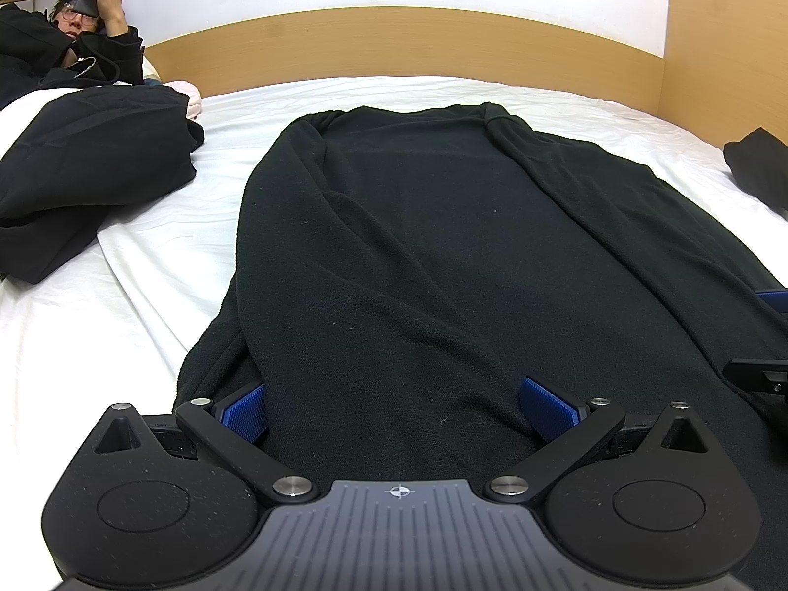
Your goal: Fold clothes
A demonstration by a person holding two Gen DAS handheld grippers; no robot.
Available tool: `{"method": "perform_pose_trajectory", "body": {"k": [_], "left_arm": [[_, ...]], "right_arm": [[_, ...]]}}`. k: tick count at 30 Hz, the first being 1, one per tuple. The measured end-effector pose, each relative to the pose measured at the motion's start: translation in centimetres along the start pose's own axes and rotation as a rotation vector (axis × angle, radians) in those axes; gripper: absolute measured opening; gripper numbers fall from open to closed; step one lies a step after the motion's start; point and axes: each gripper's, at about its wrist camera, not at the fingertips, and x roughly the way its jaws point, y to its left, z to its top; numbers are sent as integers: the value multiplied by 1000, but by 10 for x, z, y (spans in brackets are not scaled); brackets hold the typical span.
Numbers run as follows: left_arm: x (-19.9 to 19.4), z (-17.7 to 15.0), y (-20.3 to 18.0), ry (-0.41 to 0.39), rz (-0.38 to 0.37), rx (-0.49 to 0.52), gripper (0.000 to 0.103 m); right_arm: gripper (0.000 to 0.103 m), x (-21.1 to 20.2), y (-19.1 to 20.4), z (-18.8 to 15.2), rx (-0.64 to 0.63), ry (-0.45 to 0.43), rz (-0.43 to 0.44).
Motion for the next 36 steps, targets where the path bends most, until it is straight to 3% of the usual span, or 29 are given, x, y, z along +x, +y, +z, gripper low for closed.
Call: {"method": "perform_pose_trajectory", "body": {"k": [18,24,26,29,33,36], "left_arm": [[0,1,7,11,-53,21,102],[-4,0,21,-13,-118,-48,102],[-5,-1,19,-13,-109,-44,102],[-4,0,13,-5,-85,-16,102],[-4,0,10,-2,-70,-3,102],[-4,-1,10,-3,-64,-1,102]], "right_arm": [[103,-1,1,3,-10,17,3],[103,-10,-4,1,7,43,19],[103,-17,-4,-1,-4,53,26],[87,-36,-7,-2,5,8,7],[87,-40,-19,11,52,-35,-18],[85,-21,-24,19,102,-10,-34]]}}
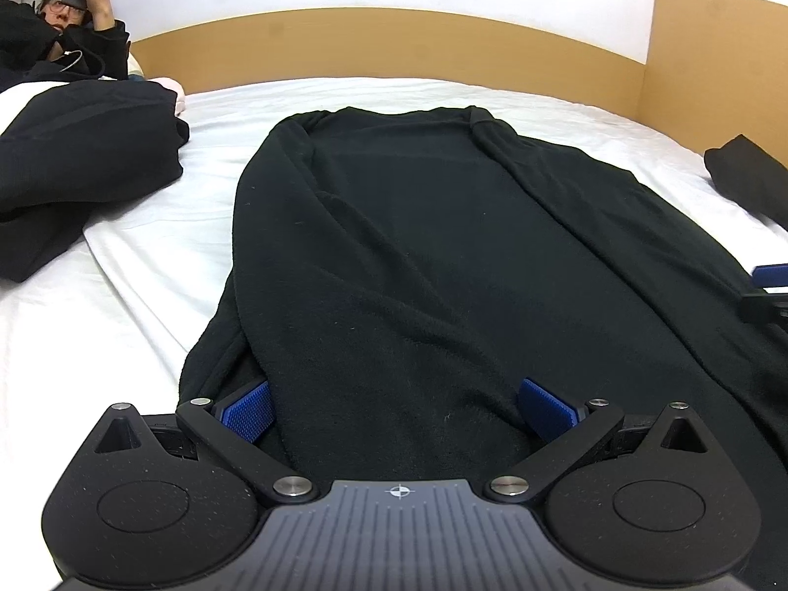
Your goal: Fold clothes
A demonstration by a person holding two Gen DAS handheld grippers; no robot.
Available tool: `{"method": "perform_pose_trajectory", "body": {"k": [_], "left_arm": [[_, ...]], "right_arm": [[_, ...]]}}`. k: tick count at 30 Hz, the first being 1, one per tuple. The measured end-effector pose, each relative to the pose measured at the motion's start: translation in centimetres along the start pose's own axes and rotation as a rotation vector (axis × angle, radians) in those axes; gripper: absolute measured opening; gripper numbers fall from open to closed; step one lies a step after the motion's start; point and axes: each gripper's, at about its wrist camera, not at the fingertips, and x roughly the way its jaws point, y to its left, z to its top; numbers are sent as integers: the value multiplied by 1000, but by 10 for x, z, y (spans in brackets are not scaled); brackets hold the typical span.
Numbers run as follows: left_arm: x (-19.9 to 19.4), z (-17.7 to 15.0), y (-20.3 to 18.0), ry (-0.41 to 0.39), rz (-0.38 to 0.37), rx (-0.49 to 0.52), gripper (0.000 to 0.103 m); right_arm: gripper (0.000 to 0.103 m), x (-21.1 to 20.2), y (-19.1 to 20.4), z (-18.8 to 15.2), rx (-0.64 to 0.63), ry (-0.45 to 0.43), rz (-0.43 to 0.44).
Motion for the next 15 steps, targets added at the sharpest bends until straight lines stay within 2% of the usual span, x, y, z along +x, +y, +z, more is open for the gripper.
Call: {"method": "perform_pose_trajectory", "body": {"k": [1,3,5,10,15], "left_arm": [[0,0,0,0,-1,1,102],[0,0,1,-1,-2,-4,102],[1,0,0,3,5,3,102],[2,1,-1,8,10,8,102],[2,1,-1,12,8,15,102]], "right_arm": [[84,7,2,2,1,16,-2],[76,20,9,3,-30,51,-14],[75,26,16,1,-82,69,-36],[75,7,14,-10,-115,106,-29],[76,-22,21,-36,-179,92,-43]]}}
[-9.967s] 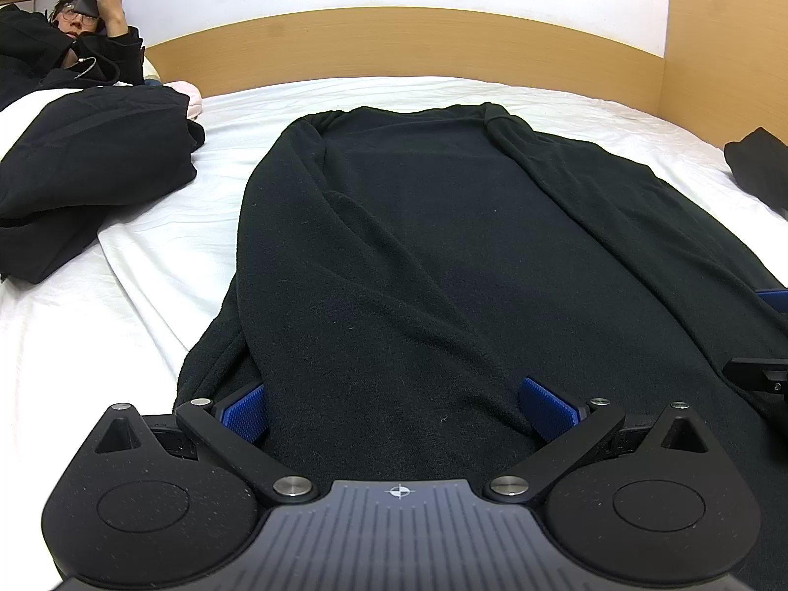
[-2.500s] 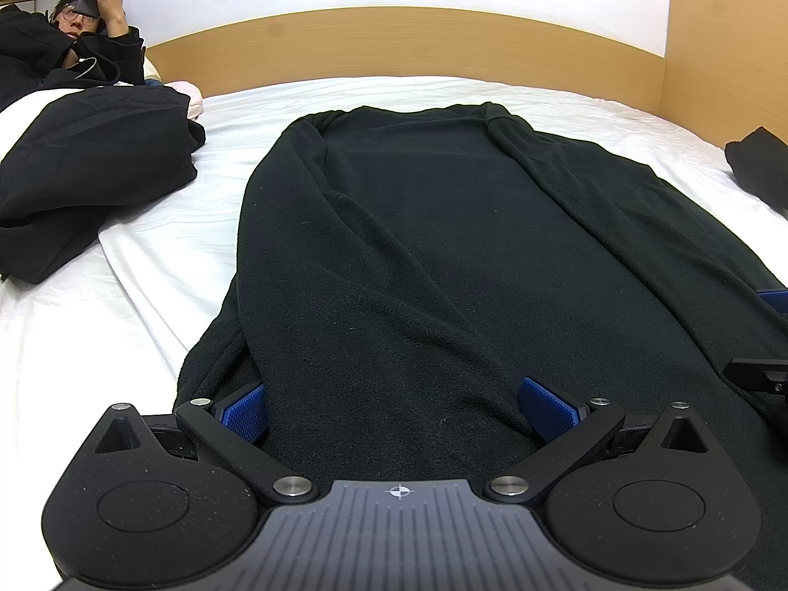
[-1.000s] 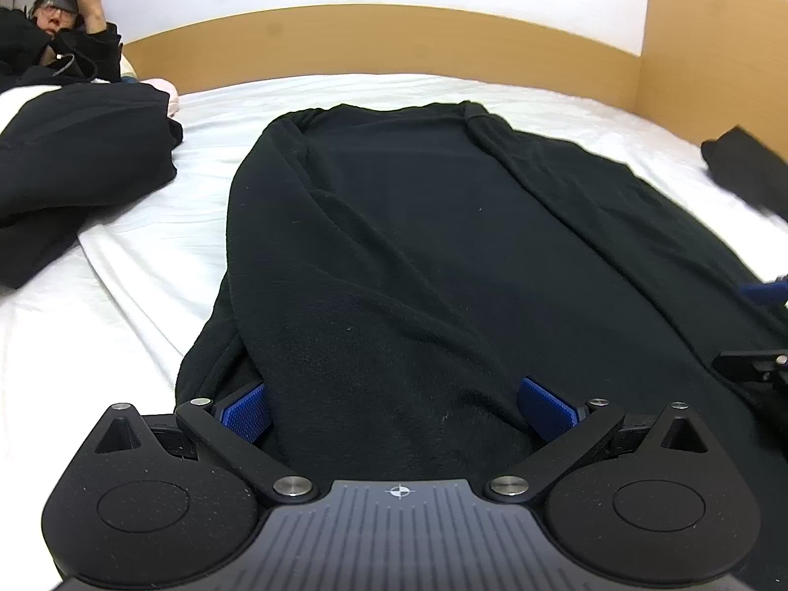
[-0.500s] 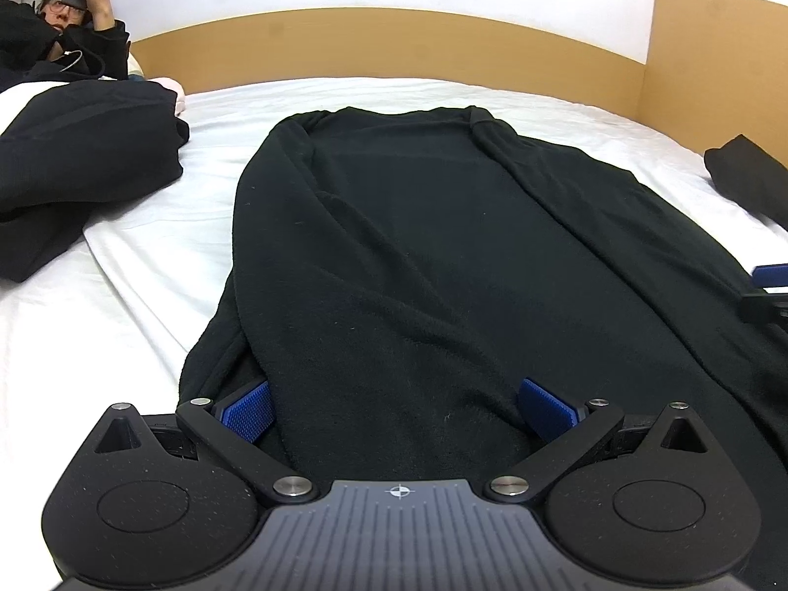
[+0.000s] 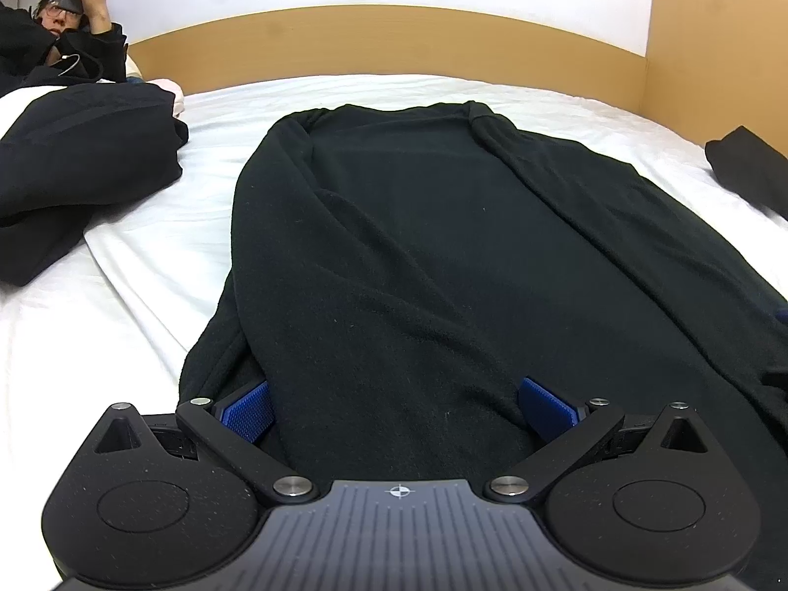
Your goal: Fold clothes
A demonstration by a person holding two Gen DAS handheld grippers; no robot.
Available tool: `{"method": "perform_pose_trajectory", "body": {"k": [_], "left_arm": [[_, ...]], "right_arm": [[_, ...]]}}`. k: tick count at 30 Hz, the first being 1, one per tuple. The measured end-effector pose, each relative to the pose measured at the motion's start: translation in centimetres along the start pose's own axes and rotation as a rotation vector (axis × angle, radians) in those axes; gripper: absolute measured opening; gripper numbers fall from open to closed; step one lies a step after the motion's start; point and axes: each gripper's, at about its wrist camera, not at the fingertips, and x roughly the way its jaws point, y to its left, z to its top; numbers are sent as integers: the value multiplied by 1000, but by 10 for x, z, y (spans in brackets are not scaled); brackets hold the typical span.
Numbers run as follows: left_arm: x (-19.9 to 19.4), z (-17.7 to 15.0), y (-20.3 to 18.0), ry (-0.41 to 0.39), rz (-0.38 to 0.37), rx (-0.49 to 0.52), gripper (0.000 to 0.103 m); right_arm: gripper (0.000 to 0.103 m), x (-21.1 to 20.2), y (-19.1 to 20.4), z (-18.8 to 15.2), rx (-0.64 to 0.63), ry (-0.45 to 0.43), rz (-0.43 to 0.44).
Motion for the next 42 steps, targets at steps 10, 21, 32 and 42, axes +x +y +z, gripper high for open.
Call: {"method": "perform_pose_trajectory", "body": {"k": [10,21,32,42], "left_arm": [[-3,-2,1,-2,-5,-6,102],[-1,-2,-2,-6,4,-5,102],[-2,-2,1,-16,-10,-24,102],[0,1,-5,16,7,13,103]], "right_arm": [[78,-23,-27,-30,139,-115,64],[83,7,-14,19,131,-133,44],[93,22,-12,7,134,-82,7],[98,21,-10,5,148,-81,-18]]}}
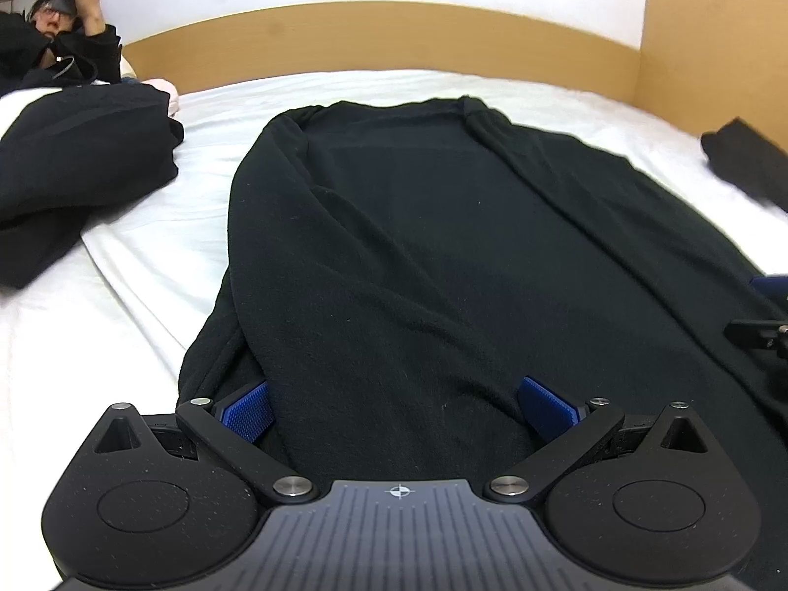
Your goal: Fold clothes
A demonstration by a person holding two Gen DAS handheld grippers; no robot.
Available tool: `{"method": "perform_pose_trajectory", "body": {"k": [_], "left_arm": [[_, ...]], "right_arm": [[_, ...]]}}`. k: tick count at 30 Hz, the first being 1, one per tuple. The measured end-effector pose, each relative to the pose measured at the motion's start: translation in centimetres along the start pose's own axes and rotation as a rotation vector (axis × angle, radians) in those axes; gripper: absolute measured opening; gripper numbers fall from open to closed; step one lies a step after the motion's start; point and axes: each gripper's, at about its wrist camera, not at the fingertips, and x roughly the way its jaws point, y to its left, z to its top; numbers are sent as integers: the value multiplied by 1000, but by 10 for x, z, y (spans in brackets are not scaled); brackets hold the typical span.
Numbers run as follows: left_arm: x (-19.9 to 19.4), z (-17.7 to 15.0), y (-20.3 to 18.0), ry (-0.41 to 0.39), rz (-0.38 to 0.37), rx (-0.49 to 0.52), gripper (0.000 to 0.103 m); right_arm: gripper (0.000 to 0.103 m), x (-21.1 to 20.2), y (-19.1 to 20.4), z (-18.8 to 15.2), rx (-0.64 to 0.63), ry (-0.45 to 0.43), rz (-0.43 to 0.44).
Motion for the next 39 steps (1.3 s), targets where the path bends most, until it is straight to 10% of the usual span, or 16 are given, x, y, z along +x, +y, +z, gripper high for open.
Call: {"method": "perform_pose_trajectory", "body": {"k": [34,39], "left_arm": [[-54,-30,19,107,-53,-10,102],[-68,6,7,4,-77,-23,102]], "right_arm": [[103,0,1,-3,0,7,-16],[103,1,1,-3,3,6,-16]]}}
